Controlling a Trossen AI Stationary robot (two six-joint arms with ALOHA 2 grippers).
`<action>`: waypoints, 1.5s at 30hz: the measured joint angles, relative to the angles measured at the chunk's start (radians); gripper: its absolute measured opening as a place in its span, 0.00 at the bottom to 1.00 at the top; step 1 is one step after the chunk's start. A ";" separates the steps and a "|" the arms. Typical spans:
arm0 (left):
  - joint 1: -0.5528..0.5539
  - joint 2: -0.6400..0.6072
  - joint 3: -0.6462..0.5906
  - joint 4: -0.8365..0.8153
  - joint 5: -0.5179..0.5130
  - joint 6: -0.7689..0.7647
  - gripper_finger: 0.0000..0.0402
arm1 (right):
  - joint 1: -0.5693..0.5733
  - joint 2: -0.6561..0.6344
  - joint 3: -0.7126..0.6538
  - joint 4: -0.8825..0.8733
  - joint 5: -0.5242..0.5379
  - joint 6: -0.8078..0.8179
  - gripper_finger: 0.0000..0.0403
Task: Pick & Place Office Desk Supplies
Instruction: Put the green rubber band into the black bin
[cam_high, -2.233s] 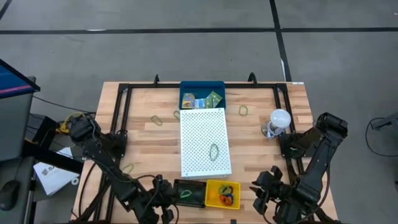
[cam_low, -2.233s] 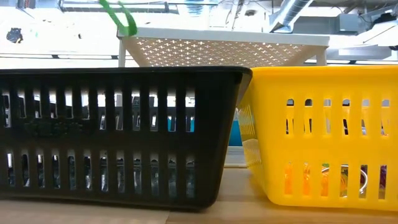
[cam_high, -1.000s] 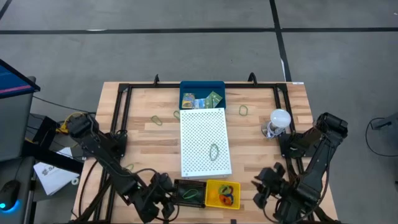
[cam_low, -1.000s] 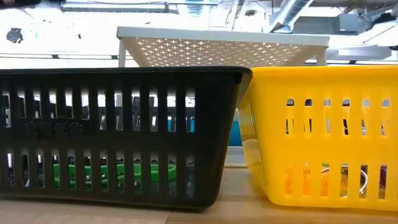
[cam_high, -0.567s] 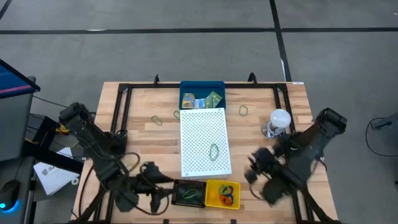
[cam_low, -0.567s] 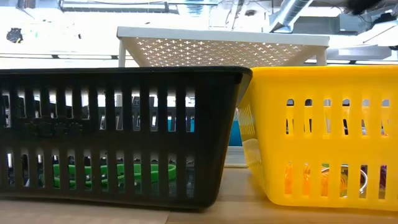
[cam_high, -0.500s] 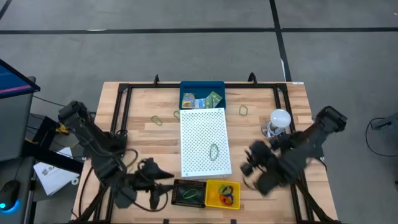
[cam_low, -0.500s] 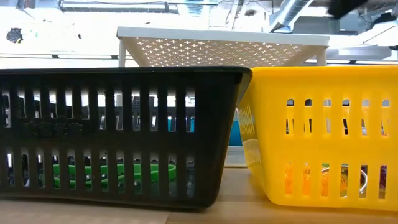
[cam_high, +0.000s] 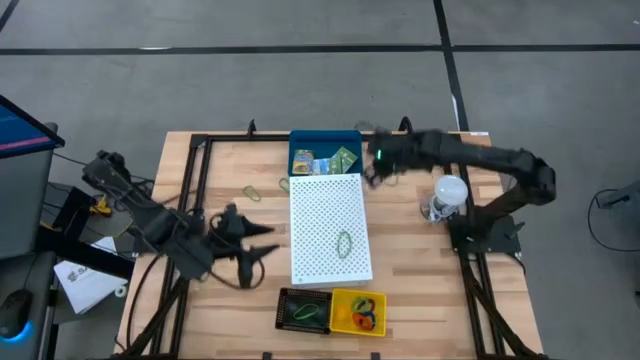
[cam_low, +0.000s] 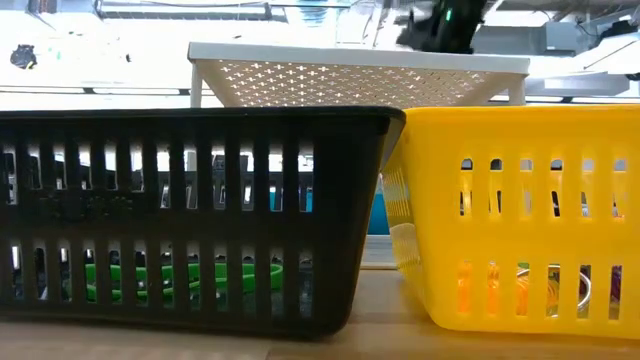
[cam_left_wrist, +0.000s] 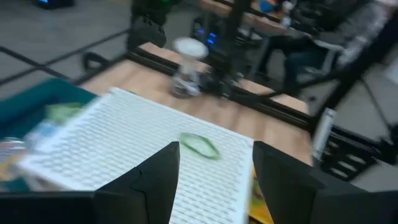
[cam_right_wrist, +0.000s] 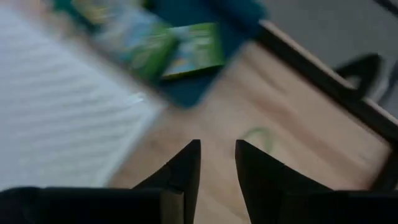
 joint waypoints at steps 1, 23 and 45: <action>0.009 -0.019 0.000 -0.019 -0.014 0.000 0.50 | -0.062 0.004 0.000 0.007 -0.021 -0.013 0.24; 0.231 -0.165 0.000 -0.018 -0.071 0.093 0.48 | -0.485 0.402 -0.054 0.040 -0.314 -0.200 0.27; 0.285 -0.119 0.000 0.121 -0.084 0.093 0.46 | -0.526 0.253 -0.471 0.474 -0.413 -0.241 0.33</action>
